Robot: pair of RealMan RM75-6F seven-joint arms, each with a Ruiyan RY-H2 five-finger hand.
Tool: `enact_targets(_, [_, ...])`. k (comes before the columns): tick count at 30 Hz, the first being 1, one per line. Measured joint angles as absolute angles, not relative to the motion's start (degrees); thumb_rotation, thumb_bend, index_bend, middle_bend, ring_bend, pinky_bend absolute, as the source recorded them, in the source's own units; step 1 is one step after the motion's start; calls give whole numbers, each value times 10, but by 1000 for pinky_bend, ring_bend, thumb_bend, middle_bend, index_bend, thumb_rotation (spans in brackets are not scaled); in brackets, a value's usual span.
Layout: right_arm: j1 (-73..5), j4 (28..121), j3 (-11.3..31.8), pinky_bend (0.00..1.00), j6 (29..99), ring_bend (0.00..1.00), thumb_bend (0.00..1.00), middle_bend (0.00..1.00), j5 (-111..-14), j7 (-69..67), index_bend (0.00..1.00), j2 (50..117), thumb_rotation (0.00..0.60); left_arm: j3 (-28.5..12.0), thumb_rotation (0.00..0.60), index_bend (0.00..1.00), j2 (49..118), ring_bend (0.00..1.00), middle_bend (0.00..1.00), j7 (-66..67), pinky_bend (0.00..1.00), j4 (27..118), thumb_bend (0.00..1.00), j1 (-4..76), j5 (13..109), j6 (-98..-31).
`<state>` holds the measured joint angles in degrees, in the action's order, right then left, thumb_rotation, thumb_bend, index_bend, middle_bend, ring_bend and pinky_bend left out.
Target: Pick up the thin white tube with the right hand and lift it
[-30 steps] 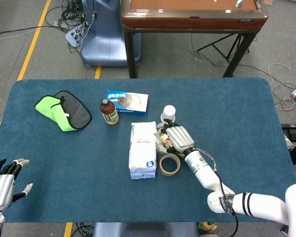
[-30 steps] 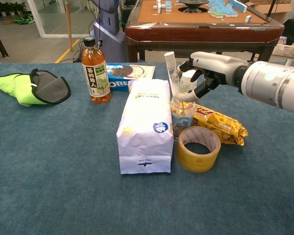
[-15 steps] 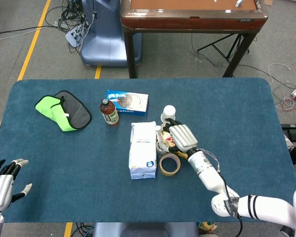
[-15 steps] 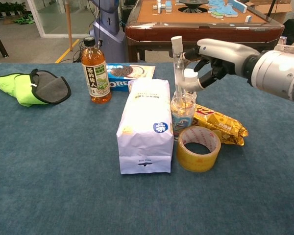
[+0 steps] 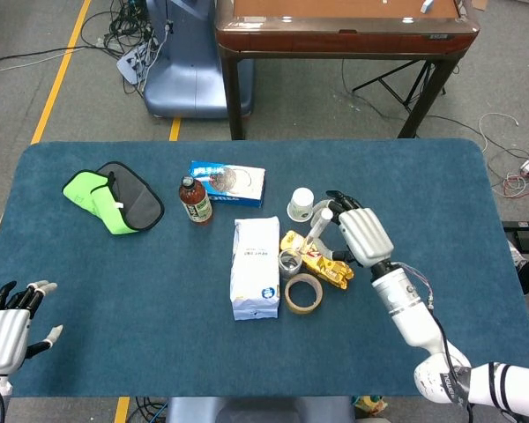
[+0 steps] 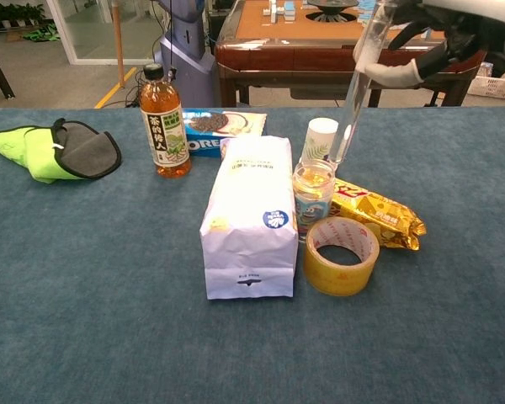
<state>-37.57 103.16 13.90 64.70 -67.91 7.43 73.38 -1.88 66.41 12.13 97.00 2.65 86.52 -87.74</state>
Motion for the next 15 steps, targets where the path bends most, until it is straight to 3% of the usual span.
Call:
enact_targets(7, [-364, 1044, 138, 177, 656, 143, 541, 336, -682, 73, 618, 727, 600, -18, 600, 243, 665, 296, 224, 122, 79, 971, 239, 26, 865, -877])
enact_targets(15, [-362, 1071, 145, 177, 608, 148, 541, 338, -650, 0, 618, 707, 600, -16, 600, 243, 663, 296, 224, 119, 79, 970, 238, 24, 864, -879])
